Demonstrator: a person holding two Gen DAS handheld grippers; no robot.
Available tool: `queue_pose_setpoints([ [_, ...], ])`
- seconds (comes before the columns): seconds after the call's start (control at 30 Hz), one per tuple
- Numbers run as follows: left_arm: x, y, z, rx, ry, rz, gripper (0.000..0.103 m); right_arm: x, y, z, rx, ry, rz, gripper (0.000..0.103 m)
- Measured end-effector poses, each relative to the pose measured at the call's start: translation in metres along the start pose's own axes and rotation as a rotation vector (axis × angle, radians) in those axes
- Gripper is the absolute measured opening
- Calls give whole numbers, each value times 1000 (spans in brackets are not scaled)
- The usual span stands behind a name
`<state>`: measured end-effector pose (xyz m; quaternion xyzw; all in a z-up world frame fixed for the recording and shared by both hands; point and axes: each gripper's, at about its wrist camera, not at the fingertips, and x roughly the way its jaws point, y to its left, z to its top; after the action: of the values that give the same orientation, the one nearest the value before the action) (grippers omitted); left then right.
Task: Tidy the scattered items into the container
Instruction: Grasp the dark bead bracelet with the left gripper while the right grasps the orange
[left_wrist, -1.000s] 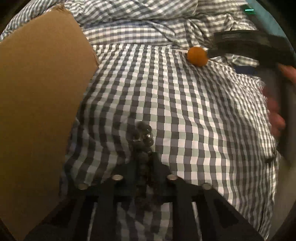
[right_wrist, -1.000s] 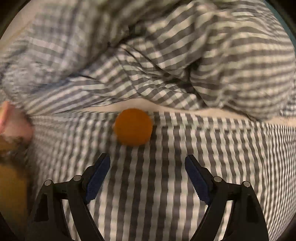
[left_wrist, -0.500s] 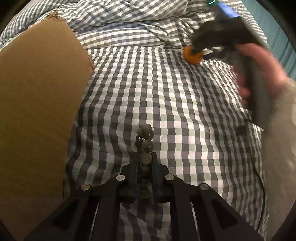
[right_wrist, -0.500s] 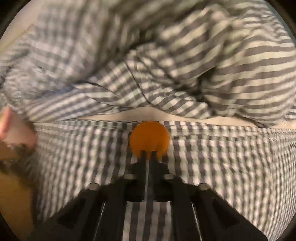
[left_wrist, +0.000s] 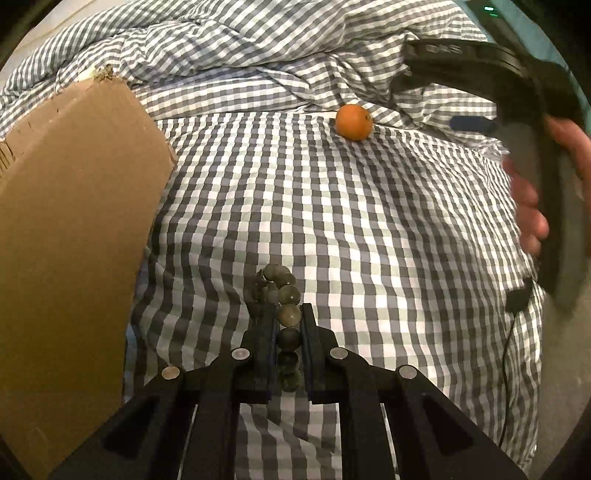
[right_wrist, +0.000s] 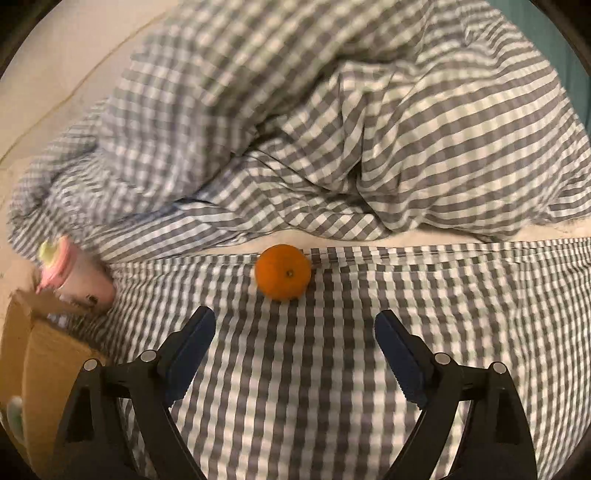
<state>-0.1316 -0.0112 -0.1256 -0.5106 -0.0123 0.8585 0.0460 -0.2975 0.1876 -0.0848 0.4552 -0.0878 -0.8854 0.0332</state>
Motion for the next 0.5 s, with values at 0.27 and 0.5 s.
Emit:
queue_pose_setpoints([
  [0.27, 15, 7, 5, 14, 27, 9, 11, 105, 13, 21, 16, 126, -80, 77],
  [0.5, 32, 17, 0, -7, 58, -6, 11, 106, 34, 17, -53, 120, -92, 54],
])
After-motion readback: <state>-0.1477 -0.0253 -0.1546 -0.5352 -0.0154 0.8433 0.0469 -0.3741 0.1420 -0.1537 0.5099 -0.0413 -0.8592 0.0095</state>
